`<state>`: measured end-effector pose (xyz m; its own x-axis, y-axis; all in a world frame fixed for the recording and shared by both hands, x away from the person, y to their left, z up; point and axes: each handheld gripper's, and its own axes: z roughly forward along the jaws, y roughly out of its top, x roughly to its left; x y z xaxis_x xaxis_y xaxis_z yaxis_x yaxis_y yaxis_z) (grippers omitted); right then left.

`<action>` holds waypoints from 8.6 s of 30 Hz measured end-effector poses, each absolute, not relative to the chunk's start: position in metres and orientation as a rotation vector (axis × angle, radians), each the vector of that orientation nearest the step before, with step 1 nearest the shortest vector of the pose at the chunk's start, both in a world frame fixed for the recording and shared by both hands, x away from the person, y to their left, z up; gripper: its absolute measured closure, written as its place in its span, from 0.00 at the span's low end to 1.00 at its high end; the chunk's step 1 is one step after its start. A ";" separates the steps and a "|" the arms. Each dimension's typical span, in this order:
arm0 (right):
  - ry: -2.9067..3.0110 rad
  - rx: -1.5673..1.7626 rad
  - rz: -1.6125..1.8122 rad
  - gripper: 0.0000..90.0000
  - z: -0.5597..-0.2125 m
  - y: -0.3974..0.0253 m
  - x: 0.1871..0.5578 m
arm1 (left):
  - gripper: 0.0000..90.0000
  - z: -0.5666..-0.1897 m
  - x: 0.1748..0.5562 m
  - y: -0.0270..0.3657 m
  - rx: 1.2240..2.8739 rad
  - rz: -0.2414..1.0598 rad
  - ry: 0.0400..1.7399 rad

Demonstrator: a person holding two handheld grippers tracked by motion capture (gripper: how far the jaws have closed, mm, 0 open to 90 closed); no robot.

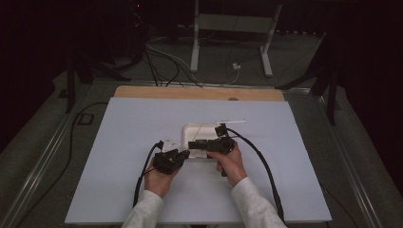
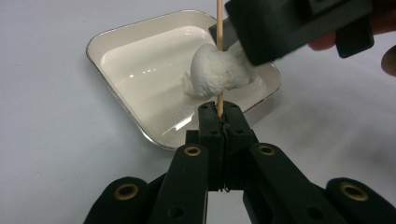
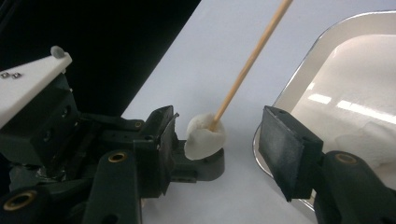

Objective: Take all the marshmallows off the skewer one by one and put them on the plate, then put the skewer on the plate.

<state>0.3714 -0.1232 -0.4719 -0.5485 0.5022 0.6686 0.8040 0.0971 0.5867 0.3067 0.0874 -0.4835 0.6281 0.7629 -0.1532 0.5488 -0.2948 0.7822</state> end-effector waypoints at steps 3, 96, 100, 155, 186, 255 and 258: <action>-2.084 -1.284 -1.423 0.51 -0.473 -0.121 0.371 | 1.00 -0.484 0.307 0.087 1.981 0.308 1.034; -2.267 -1.603 -1.368 0.82 -0.474 -0.176 0.407 | 1.00 -0.476 0.286 0.115 1.995 0.362 1.027; -2.287 -1.599 -1.345 0.69 -0.479 -0.173 0.407 | 1.00 -0.474 0.290 0.113 1.985 0.358 1.028; -2.413 -1.508 -1.680 0.00 -0.449 -0.215 0.345 | 1.00 -0.482 0.341 0.076 1.892 0.269 1.180; -2.530 -1.578 -1.774 0.00 -0.453 -0.249 0.310 | 0.99 -0.509 0.357 0.059 1.942 0.247 1.369; -2.622 -1.701 -1.914 0.00 -0.469 -0.300 0.261 | 0.01 -0.455 0.231 0.249 1.545 0.696 0.935; -2.623 -1.714 -1.917 0.00 -0.470 -0.304 0.260 | 0.01 -0.456 0.231 0.249 1.553 0.706 0.945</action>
<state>0.2595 -0.3041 -0.4696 -0.4565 0.8850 0.0914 0.3558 0.0874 0.9305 0.2314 0.2491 -0.4561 0.4987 0.8650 -0.0555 0.1925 -0.0482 0.9801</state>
